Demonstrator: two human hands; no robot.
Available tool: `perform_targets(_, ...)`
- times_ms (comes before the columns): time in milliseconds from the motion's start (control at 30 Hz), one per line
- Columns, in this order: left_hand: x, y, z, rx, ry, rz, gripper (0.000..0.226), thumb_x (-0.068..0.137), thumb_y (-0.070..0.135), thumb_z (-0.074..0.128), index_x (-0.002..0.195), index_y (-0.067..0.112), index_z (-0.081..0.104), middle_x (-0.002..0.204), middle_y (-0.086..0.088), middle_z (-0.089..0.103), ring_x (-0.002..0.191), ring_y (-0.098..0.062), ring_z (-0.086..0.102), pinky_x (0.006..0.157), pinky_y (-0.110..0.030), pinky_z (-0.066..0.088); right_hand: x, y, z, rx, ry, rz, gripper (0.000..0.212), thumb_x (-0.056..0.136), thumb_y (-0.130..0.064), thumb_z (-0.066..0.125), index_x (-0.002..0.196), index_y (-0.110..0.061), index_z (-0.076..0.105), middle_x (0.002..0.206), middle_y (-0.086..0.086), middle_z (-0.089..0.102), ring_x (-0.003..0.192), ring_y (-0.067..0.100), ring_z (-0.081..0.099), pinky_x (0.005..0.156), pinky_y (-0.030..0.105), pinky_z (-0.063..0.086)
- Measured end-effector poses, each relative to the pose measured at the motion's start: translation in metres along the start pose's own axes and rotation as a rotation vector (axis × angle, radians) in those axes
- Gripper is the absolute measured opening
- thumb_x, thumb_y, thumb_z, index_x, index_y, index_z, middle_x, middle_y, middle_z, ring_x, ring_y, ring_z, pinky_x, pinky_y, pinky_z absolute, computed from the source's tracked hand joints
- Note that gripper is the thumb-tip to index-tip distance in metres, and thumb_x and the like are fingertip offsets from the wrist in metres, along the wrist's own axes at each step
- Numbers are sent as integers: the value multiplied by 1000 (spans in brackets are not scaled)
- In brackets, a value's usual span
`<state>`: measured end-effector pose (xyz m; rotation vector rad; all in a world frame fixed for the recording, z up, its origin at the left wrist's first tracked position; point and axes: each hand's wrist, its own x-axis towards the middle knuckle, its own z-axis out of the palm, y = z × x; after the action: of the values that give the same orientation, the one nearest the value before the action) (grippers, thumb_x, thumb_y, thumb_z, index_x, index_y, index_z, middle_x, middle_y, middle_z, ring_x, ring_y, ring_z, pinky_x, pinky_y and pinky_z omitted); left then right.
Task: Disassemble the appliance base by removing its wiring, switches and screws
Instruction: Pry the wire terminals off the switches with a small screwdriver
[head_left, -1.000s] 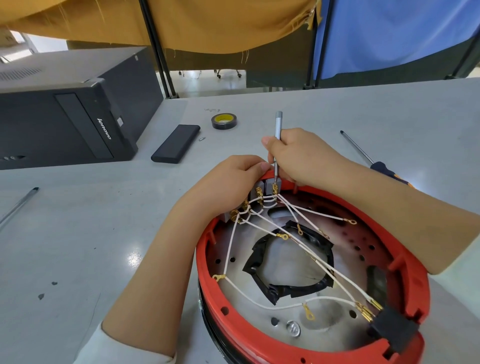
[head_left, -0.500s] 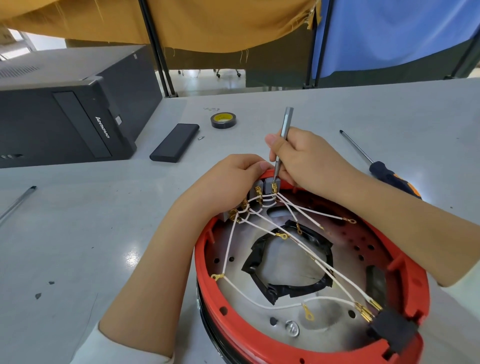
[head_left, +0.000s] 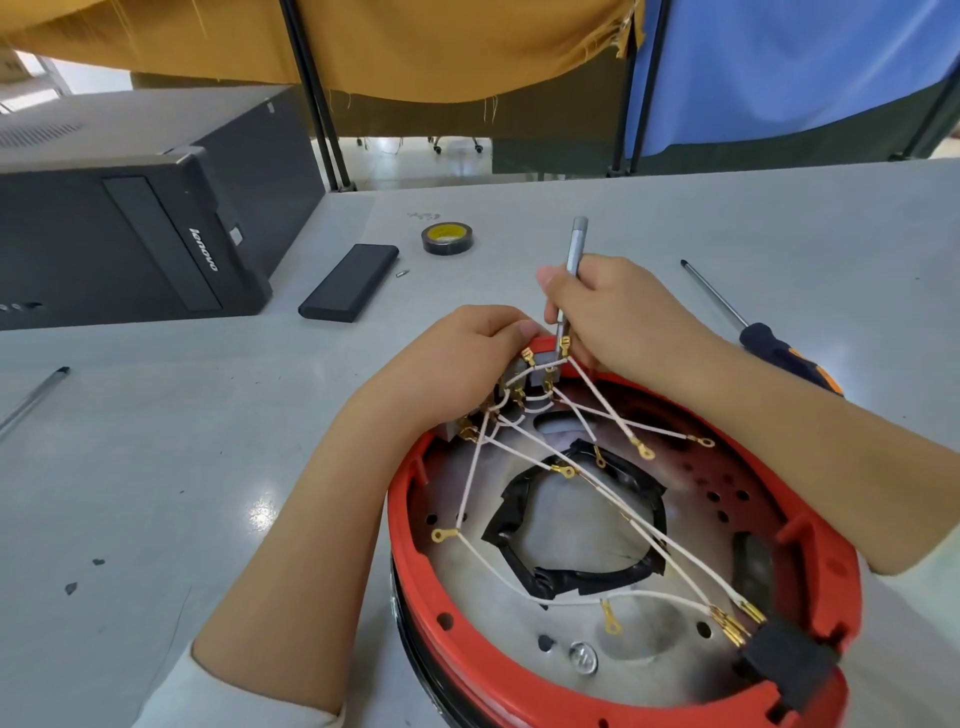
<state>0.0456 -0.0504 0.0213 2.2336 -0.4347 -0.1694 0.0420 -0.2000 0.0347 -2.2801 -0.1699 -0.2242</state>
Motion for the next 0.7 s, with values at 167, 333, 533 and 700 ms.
perform_targets(167, -2, 1, 0, -43, -22, -5, 29, 100, 32, 40, 93, 28, 68, 83, 1, 69, 69, -6, 58, 69, -26, 48, -6, 2, -1, 25, 68, -98, 32, 99, -34, 41, 71, -22, 51, 43, -30, 51, 44, -5, 50, 50, 14, 35)
perform_targets(333, -2, 1, -1, -53, -21, -6, 28, 99, 34, 42, 93, 29, 68, 62, 18, 63, 55, 6, 53, 55, -16, 41, -11, 3, -13, 50, 42, -155, 34, 97, -37, 44, 68, -21, 53, 43, -16, 50, 40, 2, 46, 44, 11, 34)
perform_targets(533, -5, 3, 0, -41, -44, -8, 29, 99, 35, 40, 97, 28, 68, 91, 2, 71, 89, -14, 63, 85, -31, 48, -32, 6, -41, -81, -143, -185, 33, 91, -46, 47, 67, -23, 55, 46, -16, 55, 39, 1, 50, 44, 12, 36)
perform_targets(700, -6, 4, -1, -20, -46, 2, 29, 100, 33, 40, 99, 28, 68, 95, 4, 69, 91, -12, 62, 85, -26, 45, -42, 6, -53, -326, -171, -239, 43, 79, -66, 32, 72, -29, 52, 62, -24, 62, 50, -1, 55, 53, 27, 38)
